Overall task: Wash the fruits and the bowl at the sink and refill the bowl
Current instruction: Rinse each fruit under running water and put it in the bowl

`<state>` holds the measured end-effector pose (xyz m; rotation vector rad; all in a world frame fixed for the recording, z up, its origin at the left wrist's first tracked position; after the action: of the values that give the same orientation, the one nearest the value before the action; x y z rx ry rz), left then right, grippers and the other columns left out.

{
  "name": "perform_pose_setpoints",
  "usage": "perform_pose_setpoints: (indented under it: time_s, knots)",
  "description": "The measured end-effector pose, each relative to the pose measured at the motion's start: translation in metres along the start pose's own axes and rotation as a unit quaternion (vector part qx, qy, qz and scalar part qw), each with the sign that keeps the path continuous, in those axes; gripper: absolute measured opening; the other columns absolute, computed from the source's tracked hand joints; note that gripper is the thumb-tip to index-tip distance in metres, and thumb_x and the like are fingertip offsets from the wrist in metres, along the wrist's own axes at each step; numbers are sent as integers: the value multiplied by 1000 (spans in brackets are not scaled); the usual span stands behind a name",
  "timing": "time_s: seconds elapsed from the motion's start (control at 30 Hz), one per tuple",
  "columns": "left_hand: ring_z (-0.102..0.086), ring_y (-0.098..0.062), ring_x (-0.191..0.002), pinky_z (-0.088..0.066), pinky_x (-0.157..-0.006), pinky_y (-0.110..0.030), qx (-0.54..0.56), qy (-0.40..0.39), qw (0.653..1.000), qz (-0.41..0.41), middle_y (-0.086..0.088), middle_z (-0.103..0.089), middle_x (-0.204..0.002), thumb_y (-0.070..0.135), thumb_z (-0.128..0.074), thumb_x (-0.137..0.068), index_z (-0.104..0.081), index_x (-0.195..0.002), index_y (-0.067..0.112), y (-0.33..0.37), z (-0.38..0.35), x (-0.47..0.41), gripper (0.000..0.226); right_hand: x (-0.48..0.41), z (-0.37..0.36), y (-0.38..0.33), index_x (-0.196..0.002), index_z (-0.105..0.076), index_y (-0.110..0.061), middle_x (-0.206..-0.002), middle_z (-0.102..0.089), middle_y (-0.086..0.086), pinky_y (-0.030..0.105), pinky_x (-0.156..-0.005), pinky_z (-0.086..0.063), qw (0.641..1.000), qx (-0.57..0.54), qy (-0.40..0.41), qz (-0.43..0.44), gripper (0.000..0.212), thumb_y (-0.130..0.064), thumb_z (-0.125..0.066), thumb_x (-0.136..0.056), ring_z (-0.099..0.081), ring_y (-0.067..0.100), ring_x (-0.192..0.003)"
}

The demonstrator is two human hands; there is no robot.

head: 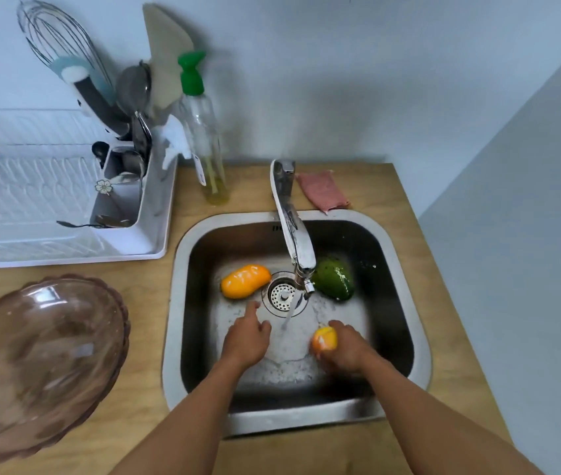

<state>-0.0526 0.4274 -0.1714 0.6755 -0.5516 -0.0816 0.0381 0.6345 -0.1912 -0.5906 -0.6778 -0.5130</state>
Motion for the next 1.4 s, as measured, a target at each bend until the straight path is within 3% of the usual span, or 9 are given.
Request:
perform_pose_setpoints:
  time_s: [0.1, 0.27, 0.53, 0.63, 0.7, 0.83, 1.0, 1.2, 1.4]
  knots:
    - [-65, -29, -87, -54, -84, -41, 118, -24, 989, 88, -10, -69, -93, 35, -47, -96, -48, -128, 21, -8, -6, -6, 35, -10, 16, -26, -143, -35, -17, -132, -51, 7, 23, -88, -38, 993, -106, 18, 42, 80, -35, -77, -76, -53, 24, -118]
    - [-58, -26, -73, -47, -63, -31, 276, -80, 941, 177, -13, -60, -94, 39, -36, -102, -51, -117, 14, -1, -16, -5, 32, -21, 13, -79, -127, -50, -19, -110, -64, -7, 15, -74, -45, 962, -241, -6, 126, 69, -27, -85, -67, -61, 10, -97]
    - [-63, -27, -87, -55, -85, -44, 453, -151, 840, 256, -14, -63, -97, 47, -36, -101, -55, -120, 8, -4, -42, 5, 47, -19, -4, -85, -126, -51, -29, -118, -65, -5, 35, -96, -52, 920, -365, -43, 134, 73, -40, -86, -63, -63, 13, -109]
    - [-65, -30, -93, -59, -75, -41, 493, -151, 817, 259, -16, -61, -110, 44, -39, -101, -49, -127, 9, -2, -52, 4, 44, -15, -13, -76, -129, -54, -29, -125, -63, -2, 42, -101, -50, 922, -365, -52, 117, 64, -50, -77, -73, -61, 15, -114]
    - [-66, -30, -97, -59, -64, -35, 489, -143, 824, 246, -17, -61, -120, 47, -40, -100, -50, -128, 12, 0, -55, 0, 46, -18, -17, -67, -140, -48, -27, -135, -58, 0, 46, -104, -47, 928, -356, -42, 99, 77, -60, -69, -73, -57, 18, -120]
    - [-67, -24, -82, -56, -57, -30, 467, -155, 842, 223, -16, -66, -115, 56, -45, -95, -57, -124, 18, 6, -58, -3, 49, -21, -15, -63, -125, -60, -23, -121, -66, 4, 50, -99, -50, 901, -424, -46, 76, 31, -30, -56, -95, -63, 25, -112]
    - [-68, -31, -99, -57, -61, -34, 433, -150, 868, 190, -19, -59, -125, 41, -53, -93, -50, -125, 13, 12, -55, -9, 42, -30, -19, -54, -126, -60, -17, -125, -63, 16, 45, -86, -57, 850, -524, -50, 16, 31, -17, -56, -95, -63, 34, -111]
    - [-64, -28, -105, -54, -92, -52, 327, -121, 927, 135, -10, -64, -118, 62, -45, -87, -55, -112, 22, 21, -47, -13, 48, -27, -13, -52, -110, -65, -20, -123, -63, 16, 51, -89, -55, 833, -551, -43, -10, 19, -18, -51, -97, -62, 37, -108]
    - [-68, -25, -100, -56, -90, -43, 314, -99, 929, 170, -7, -71, -112, 94, -17, -66, -68, -116, 32, 8, -49, -15, 94, -16, -4, -66, -105, -62, -29, -100, -64, -1, 32, -65, -48, 906, -419, -39, 44, 18, -35, -47, -98, -61, 19, -89]
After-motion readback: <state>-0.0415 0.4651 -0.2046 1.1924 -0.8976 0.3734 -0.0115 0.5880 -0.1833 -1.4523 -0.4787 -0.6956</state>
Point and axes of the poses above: each hand's wrist, its own x-axis away from the middle knuckle, its own z-axis out of the back of the hand, y = z × x, the point moved 9 cm from there along -x, towards the middle knuckle
